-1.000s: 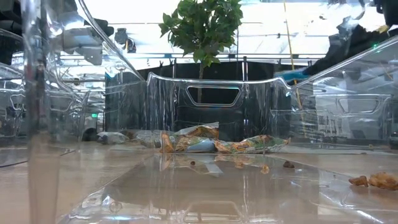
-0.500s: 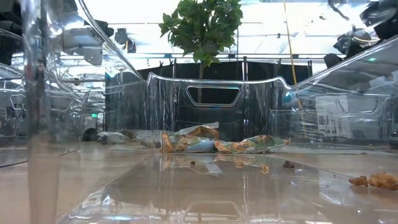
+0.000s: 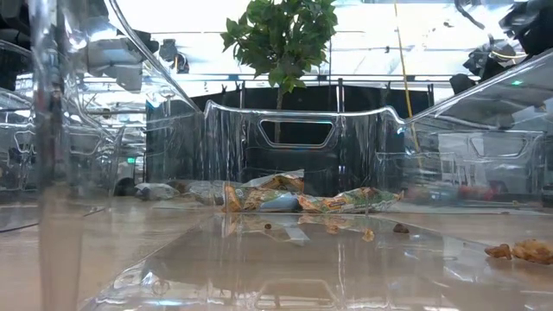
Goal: Pick and place Granola Bars by type
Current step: Put the top red granola bar into the right transparent bin
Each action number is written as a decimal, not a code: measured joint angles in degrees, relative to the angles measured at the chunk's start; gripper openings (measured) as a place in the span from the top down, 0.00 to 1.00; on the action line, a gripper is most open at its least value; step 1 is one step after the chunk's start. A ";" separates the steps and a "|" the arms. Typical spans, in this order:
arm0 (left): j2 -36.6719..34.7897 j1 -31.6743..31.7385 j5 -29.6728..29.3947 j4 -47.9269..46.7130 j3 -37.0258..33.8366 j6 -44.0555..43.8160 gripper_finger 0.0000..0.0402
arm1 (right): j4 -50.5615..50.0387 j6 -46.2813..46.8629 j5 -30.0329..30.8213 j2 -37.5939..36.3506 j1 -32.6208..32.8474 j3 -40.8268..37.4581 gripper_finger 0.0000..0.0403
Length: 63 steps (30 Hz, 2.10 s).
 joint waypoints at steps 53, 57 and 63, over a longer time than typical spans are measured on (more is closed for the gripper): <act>-41.14 0.66 -9.22 -50.94 -0.02 -7.18 0.81 | 5.64 13.18 -46.75 26.81 26.29 16.45 0.80; -41.13 0.66 -9.21 -50.90 -0.02 -7.22 0.81 | 6.18 24.25 -46.65 34.53 34.07 18.48 0.81; -41.13 0.66 -9.02 -50.90 -0.02 -7.22 0.81 | 6.01 41.02 -46.81 44.62 42.36 19.25 0.86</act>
